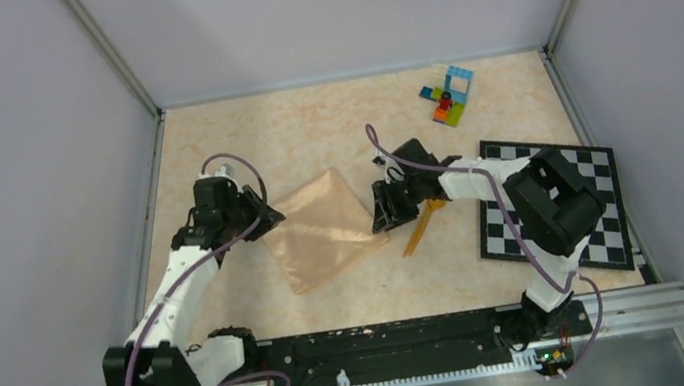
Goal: Fold the napkin into a case and place the utensils inside
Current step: Smooth out the lower triangle-folded napkin at the center of the board.
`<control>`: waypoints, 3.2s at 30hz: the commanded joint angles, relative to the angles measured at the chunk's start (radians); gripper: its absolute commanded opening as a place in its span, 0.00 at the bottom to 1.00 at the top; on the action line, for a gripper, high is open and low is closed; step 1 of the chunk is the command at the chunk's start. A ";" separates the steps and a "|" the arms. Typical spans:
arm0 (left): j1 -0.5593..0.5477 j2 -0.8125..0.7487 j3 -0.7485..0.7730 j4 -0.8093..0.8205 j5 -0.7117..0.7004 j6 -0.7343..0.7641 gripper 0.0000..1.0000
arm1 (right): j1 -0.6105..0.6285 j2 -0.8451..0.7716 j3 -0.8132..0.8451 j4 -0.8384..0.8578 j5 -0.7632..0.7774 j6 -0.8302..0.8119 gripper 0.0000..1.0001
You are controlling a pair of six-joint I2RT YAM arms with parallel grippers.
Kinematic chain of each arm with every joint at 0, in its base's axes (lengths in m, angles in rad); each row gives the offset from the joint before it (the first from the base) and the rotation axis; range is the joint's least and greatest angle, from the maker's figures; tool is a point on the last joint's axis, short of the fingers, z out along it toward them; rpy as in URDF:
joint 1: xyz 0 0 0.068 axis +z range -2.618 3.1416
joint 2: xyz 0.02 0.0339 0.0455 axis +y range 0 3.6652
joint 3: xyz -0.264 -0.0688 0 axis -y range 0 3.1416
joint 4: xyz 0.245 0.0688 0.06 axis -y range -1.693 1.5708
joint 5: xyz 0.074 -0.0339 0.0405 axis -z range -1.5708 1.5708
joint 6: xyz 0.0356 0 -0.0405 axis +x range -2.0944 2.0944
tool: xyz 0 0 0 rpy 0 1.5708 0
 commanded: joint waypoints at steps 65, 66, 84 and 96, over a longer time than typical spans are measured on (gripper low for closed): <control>0.340 0.204 0.134 0.108 0.249 0.210 0.54 | 0.060 -0.030 0.085 -0.057 0.305 -0.211 0.17; 0.339 0.169 0.139 0.085 0.248 0.229 0.58 | 0.102 -0.051 0.117 -0.093 0.376 -0.253 0.25; 0.400 -0.106 0.107 -0.008 -0.254 0.142 0.99 | 0.676 0.238 0.616 -0.489 0.668 -0.132 0.60; 0.473 -0.068 0.101 0.036 -0.124 0.178 0.99 | 0.685 0.459 0.913 -0.778 0.635 -0.097 0.49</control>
